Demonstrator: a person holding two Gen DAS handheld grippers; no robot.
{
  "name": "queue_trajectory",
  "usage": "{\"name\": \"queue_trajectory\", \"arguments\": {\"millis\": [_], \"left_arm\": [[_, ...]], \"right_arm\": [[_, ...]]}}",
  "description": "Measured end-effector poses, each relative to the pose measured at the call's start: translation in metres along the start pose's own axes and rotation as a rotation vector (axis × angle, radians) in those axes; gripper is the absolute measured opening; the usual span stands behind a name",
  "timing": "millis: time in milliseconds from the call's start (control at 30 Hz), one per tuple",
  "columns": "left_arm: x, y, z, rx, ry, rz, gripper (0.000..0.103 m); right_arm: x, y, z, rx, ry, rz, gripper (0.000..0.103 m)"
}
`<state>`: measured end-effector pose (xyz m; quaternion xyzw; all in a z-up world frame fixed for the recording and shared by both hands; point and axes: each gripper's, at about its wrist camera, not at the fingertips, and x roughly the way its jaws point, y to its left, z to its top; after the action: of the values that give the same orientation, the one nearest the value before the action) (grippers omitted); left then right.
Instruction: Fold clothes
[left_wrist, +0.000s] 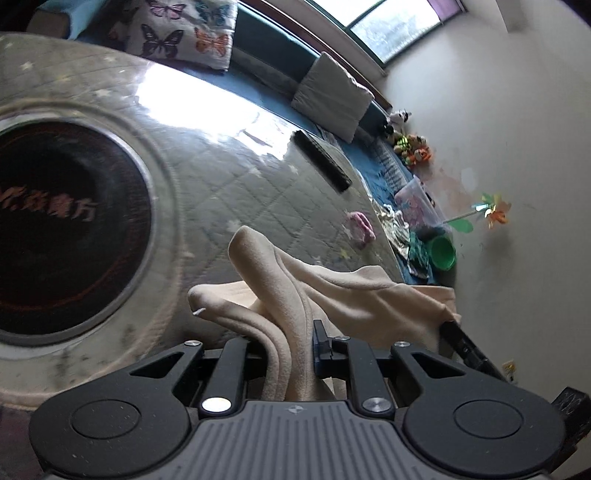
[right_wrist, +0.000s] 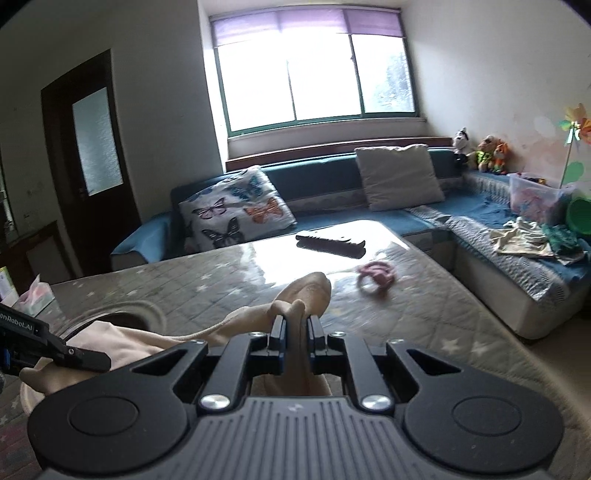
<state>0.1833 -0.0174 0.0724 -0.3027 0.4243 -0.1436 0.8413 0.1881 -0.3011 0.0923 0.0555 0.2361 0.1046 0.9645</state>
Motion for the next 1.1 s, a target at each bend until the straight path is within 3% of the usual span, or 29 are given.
{"name": "queue_trajectory", "arguments": {"millis": [500,1100], "left_arm": [[0.054,-0.053,0.009,0.094,0.025,0.059,0.017],[0.091,-0.060,-0.003,0.161,0.074,0.117,0.017]], "right_arm": [[0.011,-0.049,0.016,0.004,-0.018,-0.080,0.010],[0.036,-0.072,0.001,0.014,0.038,-0.123,0.010]]}}
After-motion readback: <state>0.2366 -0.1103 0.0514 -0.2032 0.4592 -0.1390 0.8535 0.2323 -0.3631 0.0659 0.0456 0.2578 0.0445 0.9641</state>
